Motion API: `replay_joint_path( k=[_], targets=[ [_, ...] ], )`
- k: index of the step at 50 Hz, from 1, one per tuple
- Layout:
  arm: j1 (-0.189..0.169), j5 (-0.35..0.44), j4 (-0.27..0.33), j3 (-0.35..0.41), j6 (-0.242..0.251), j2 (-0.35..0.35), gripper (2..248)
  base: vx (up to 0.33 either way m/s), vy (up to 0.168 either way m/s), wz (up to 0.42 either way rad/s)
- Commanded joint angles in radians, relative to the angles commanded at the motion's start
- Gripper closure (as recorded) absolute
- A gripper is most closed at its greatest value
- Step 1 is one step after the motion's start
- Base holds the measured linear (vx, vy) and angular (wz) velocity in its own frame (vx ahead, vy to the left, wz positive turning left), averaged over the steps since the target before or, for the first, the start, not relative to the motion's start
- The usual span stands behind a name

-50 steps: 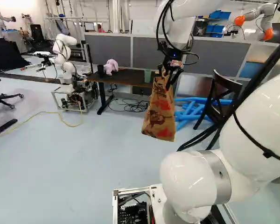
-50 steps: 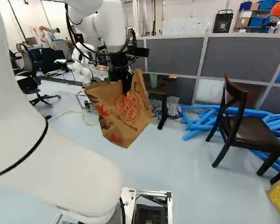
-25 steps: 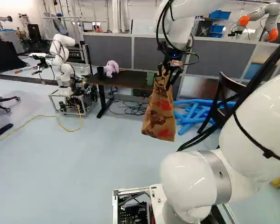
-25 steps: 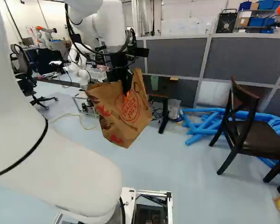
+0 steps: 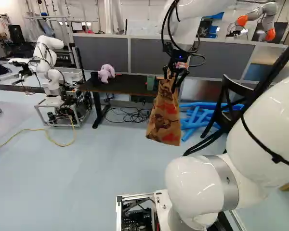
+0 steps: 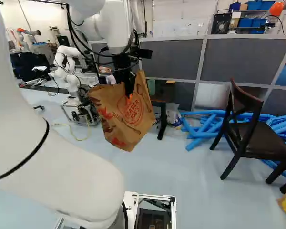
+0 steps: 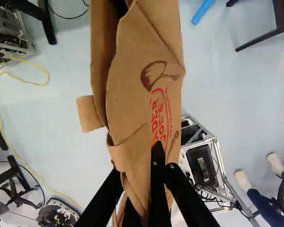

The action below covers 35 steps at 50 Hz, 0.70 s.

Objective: Pick up the bag on the ground and place it on the table

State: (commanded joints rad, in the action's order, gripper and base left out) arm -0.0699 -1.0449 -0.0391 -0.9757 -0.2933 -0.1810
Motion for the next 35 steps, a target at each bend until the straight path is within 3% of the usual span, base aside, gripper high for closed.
replay_joint_path(
  k=[35],
  targets=[
    [0.0, 0.0, 0.0, 0.0, 0.0, 0.0, 229, 0.163, 0.106, -0.031]
  ],
)
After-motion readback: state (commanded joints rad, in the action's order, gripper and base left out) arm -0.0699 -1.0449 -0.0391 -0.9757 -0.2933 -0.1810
